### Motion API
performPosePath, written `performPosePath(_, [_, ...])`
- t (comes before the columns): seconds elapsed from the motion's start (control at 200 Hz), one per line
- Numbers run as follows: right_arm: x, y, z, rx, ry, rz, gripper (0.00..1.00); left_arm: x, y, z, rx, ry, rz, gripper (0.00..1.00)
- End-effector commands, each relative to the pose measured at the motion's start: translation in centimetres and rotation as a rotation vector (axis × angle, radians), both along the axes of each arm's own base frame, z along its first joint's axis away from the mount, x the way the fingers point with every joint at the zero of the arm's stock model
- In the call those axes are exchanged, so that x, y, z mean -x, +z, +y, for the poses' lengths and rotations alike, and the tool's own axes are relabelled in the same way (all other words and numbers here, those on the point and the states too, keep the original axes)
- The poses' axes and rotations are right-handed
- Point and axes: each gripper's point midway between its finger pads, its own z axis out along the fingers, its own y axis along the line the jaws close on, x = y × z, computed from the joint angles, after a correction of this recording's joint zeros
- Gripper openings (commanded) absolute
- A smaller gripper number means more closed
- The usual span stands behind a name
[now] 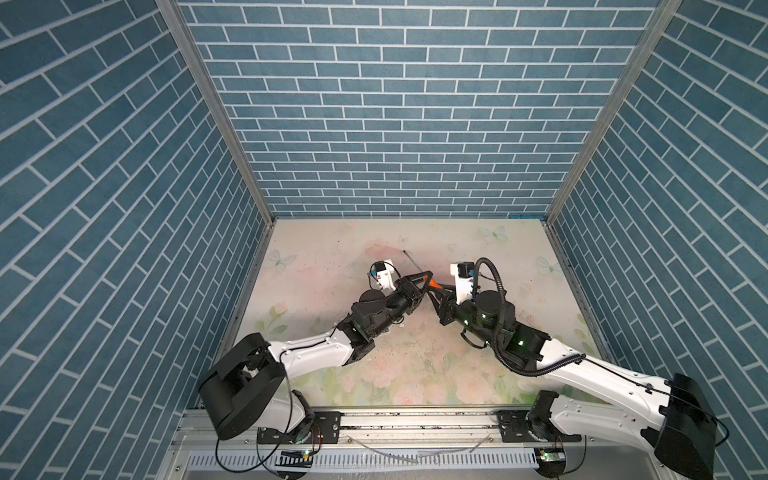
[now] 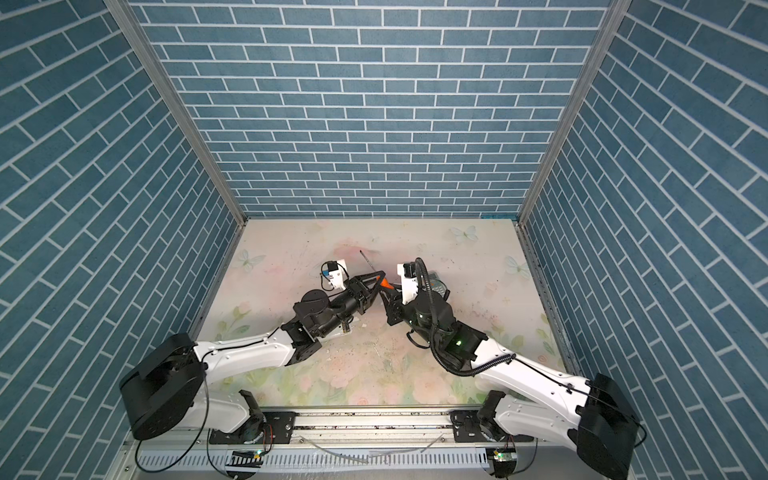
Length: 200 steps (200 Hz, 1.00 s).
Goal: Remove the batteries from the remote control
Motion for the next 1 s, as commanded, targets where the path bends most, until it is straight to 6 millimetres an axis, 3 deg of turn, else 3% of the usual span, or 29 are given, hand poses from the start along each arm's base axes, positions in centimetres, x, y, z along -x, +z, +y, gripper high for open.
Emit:
performPosePath(0.0, [-0.6, 1.5, -2.1, 0.030, -0.077, 0.009, 0.00, 0.1, -1.2, 2.1, -0.137, 0.034, -0.041, 0.44])
performPosePath(0.225, [0.4, 0.5, -2.2, 0.106, -0.035, 0.091, 0.00, 0.5, -2.2, 8.2, -0.221, 0.140, -0.019, 0.50])
performPosePath(0.395, [2.0, 0.5, -1.7, 0.150, 0.052, 0.170, 0.00, 0.1, -6.7, 15.3, -0.384, 0.216, 0.122, 0.50])
performPosePath(0.485, [2.8, 0.2, -1.7, 0.171, 0.070, 0.248, 0.00, 0.1, -9.0, 17.8, -0.500, 0.229, 0.166, 0.43])
performPosePath(0.81, [5.3, -1.9, -3.3, 0.127, 0.035, 0.412, 0.00, -0.9, -16.7, 18.3, -0.777, 0.120, 0.258, 0.11])
performPosePath(0.995, [6.3, -4.2, -3.1, 0.175, 0.056, 0.512, 0.00, -1.6, -19.6, 18.5, -0.883, 0.080, 0.293, 0.04])
